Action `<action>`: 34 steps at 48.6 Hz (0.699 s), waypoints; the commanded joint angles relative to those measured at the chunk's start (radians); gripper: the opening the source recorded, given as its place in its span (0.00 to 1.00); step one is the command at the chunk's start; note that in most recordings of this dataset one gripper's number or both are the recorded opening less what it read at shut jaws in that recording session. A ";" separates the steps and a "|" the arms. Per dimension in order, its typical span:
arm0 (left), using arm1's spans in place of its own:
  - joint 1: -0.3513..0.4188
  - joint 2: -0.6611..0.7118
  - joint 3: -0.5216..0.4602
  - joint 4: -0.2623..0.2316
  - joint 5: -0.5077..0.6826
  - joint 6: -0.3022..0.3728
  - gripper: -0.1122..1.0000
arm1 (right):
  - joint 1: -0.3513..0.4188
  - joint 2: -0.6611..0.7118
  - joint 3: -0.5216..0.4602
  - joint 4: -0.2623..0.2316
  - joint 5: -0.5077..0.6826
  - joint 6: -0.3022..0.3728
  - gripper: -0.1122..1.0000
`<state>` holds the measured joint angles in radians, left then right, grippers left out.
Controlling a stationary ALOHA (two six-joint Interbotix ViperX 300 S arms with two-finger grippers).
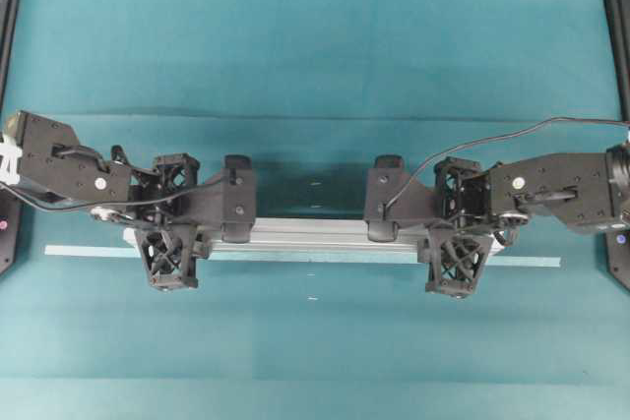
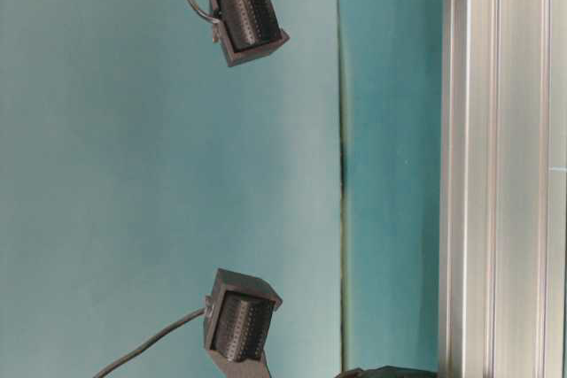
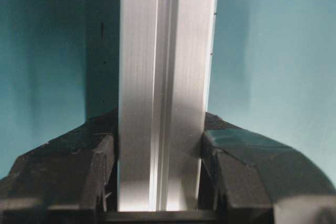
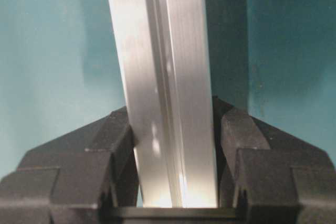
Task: Lift the metal rail with both hands and move it towards you.
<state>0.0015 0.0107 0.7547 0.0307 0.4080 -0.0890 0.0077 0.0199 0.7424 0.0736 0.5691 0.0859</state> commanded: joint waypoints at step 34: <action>0.018 -0.005 -0.003 -0.005 -0.009 -0.015 0.36 | -0.006 0.003 -0.003 0.011 -0.037 0.028 0.68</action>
<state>0.0015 0.0107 0.7578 0.0307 0.4050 -0.0890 0.0046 0.0199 0.7440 0.0767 0.5415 0.1104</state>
